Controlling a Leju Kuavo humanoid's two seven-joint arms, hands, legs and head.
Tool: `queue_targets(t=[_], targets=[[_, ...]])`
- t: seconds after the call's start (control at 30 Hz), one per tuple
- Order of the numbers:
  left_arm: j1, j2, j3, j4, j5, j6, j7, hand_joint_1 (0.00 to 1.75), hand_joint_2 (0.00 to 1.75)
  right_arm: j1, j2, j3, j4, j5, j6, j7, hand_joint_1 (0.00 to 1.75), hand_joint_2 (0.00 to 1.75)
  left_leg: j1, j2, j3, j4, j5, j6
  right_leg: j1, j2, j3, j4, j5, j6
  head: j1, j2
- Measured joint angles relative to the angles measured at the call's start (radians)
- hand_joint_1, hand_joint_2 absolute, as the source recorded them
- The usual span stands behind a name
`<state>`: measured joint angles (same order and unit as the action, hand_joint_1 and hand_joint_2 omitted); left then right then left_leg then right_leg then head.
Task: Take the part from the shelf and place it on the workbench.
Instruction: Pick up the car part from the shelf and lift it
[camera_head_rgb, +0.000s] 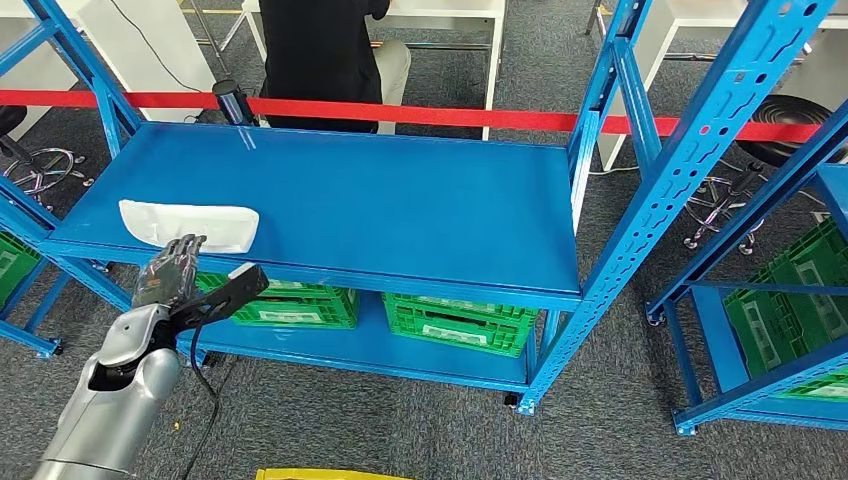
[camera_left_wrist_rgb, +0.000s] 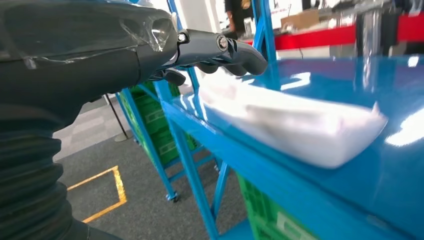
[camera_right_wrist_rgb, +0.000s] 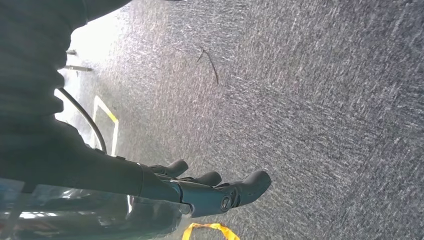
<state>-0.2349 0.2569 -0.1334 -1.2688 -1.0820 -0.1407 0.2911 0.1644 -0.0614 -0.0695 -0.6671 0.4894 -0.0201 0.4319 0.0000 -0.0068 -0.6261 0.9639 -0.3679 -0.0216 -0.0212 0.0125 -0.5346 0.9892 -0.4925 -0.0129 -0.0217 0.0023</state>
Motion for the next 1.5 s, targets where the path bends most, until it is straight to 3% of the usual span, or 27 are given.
queue_targets(t=[0.5, 0.73, 1.07, 1.3, 1.5], targets=[[-0.193, 0.003, -0.096, 0.080, -0.065, 0.038, 0.009, 0.00, 1.75, 0.028, 0.039, -0.118, -0.014, 0.098, 0.055, -0.050, 0.00, 1.75, 0.000, 0.000, 0.000, 0.001, 0.000, 0.000, 0.000, 0.000, 0.001, 0.000, 0.000, 0.000, 0.000, 0.000], [-0.226, 0.030, -0.115, 0.120, -0.093, 0.078, 0.021, 0.00, 1.75, 0.034, 0.049, -0.149, -0.013, 0.138, 0.078, -0.056, 0.00, 1.75, 0.000, 0.000, 0.000, 0.001, 0.000, 0.000, 0.000, 0.000, 0.000, 0.000, 0.000, 0.000, 0.000, 0.000], [-0.283, 0.052, -0.134, 0.249, -0.096, 0.111, -0.031, 0.00, 1.75, 0.029, 0.044, -0.186, 0.015, 0.195, 0.074, -0.102, 0.00, 1.75, 0.000, 0.000, 0.000, 0.001, 0.000, 0.000, 0.000, 0.000, 0.001, 0.000, 0.000, 0.000, 0.000, 0.000], [-0.259, 0.059, -0.144, 0.288, -0.007, 0.113, -0.023, 0.00, 1.75, -0.006, 0.030, -0.190, 0.114, 0.216, 0.040, -0.144, 0.00, 1.75, -0.001, 0.001, 0.000, 0.001, 0.000, 0.000, 0.000, 0.000, 0.001, 0.000, 0.000, 0.000, 0.000, 0.000], [-0.177, 0.083, -0.116, 0.191, 0.032, 0.173, -0.004, 0.00, 1.75, -0.026, 0.025, -0.189, 0.159, 0.229, 0.030, -0.150, 0.00, 1.75, -0.001, 0.001, -0.001, 0.001, 0.000, 0.000, 0.000, 0.001, 0.001, 0.000, 0.000, 0.000, 0.000, 0.000]])
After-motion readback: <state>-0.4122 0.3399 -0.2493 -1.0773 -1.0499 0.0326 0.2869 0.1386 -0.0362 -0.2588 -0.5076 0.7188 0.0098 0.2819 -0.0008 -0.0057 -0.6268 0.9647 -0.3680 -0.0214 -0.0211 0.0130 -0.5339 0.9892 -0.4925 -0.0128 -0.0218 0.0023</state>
